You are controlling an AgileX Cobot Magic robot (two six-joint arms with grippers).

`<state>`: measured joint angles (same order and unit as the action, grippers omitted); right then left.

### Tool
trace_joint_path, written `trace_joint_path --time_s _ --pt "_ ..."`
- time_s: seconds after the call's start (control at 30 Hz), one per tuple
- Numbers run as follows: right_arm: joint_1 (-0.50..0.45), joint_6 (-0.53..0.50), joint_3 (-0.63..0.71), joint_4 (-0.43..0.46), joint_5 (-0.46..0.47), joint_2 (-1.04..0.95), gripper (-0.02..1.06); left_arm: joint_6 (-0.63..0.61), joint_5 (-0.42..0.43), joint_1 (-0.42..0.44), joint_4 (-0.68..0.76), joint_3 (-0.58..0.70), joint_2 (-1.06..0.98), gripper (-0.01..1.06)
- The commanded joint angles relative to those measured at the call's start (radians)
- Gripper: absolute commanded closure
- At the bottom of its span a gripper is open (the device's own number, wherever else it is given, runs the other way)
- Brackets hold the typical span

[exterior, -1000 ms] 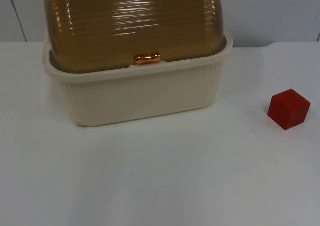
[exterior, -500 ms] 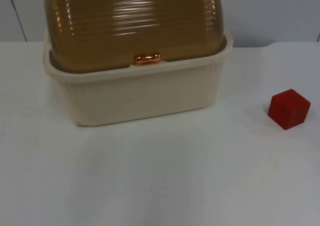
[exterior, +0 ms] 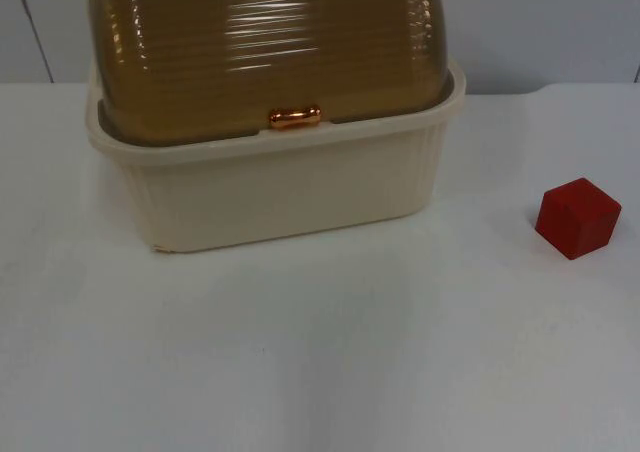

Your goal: Open the box lid with the left hand, place the block into the box with the right hand, then close the box lid with the left hand.

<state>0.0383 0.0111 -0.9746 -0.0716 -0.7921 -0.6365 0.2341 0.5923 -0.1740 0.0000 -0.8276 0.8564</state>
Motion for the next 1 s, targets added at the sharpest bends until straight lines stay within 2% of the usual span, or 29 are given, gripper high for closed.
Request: trace_joint_path --time_s 0.0,0.1,0.13,0.17,0.2,0.3,0.33,0.4,0.43,0.47,0.57,0.63,0.7,0.77,0.97 --pt "-0.005 0.003 -0.007 -0.006 0.022 0.001 0.00 0.025 -0.006 -0.051 -0.039 -0.006 0.022 0.00" --pt "-0.005 0.003 -0.007 -0.006 0.033 0.001 0.00 0.025 -0.041 -0.186 -0.022 -0.006 0.089 0.00" --pt "-0.005 0.003 -0.007 -0.006 0.038 0.001 0.00 0.025 -0.060 -0.248 0.023 -0.006 0.127 0.00" --pt "-0.005 0.003 -0.007 -0.006 0.038 0.001 0.00 0.025 -0.060 -0.248 0.023 -0.006 0.127 0.00" --pt "-0.005 0.003 -0.007 -0.006 0.039 0.001 0.00 0.025 -0.067 -0.301 0.064 -0.006 0.163 0.00" --pt "-0.005 0.003 -0.007 -0.006 0.039 0.001 0.00 0.025 -0.079 -0.422 0.252 -0.006 0.243 0.00" --pt "-0.005 0.003 -0.007 -0.006 0.039 0.001 0.00 0.025 -0.079 -0.422 0.252 -0.006 0.243 0.00" --pt "-0.005 0.003 -0.007 -0.006 0.038 0.001 0.00 0.025 -0.083 -0.498 0.415 -0.006 0.301 0.00" --pt "-0.005 0.000 -0.007 -0.006 0.038 0.001 0.00 0.025 -0.097 -0.556 0.559 -0.006 0.344 0.00" --pt "-0.005 0.000 -0.007 -0.006 0.038 0.001 0.00 0.025 -0.097 -0.556 0.559 -0.006 0.344 0.00" --pt "-0.005 0.000 -0.007 -0.012 0.038 0.001 0.00 0.002 -0.161 -0.615 0.756 -0.006 0.427 0.00" --pt "-0.005 0.000 -0.007 -0.014 0.038 0.001 0.00 -0.020 -0.186 -0.623 0.806 -0.006 0.452 0.00" --pt "-0.005 0.000 -0.007 -0.018 0.038 0.001 0.00 -0.094 -0.239 -0.628 0.885 -0.006 0.508 0.00" --pt "-0.005 0.000 -0.007 -0.033 0.038 0.001 0.00 -0.168 -0.249 -0.628 0.890 -0.022 0.572 0.00" --pt "-0.005 0.000 -0.007 -0.038 0.040 0.001 0.00 -0.191 -0.239 -0.628 0.918 -0.071 0.686 0.00"
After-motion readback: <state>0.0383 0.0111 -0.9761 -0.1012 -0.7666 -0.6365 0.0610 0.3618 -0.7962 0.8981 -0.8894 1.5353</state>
